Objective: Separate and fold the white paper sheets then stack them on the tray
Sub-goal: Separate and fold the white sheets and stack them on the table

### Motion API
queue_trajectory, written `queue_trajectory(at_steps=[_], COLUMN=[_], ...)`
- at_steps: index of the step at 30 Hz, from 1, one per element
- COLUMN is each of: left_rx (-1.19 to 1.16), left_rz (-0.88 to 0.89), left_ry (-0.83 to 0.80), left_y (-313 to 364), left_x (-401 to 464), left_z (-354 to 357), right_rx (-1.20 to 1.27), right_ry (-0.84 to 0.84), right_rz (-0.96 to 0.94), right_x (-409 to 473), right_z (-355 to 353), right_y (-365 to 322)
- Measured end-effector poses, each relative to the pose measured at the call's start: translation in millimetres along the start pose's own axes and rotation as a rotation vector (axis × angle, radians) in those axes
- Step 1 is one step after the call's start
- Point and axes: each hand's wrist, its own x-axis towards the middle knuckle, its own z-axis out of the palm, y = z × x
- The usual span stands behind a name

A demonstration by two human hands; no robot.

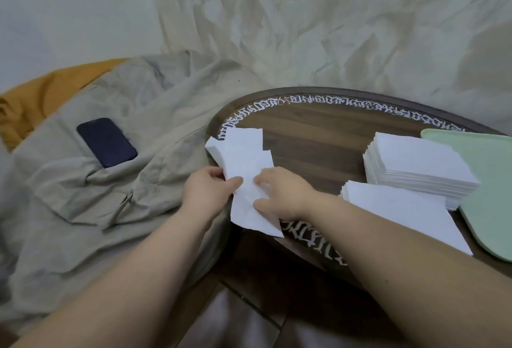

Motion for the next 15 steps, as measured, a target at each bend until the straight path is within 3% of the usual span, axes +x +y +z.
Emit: queue_trajectory(at_steps=[6,10,15], left_rx=[0.331,0.355,0.254], left_rz=[0.061,0.111,0.147], left_ry=[-0.054,-0.034,0.017], left_y=[4.0,6.6,10.3], left_x=[-2.4,-5.3,-9.0], left_z=[1.8,6.0,9.4], right_rx=[0.152,0.474,0.728], right_ry=[0.089,0.217,0.22], right_rz=[0.054,0.279,0.415], right_x=[4.8,5.3,-0.2], right_z=[2.2,-0.4,-7.7], right_y=[-3.1,-5.2,-0.5])
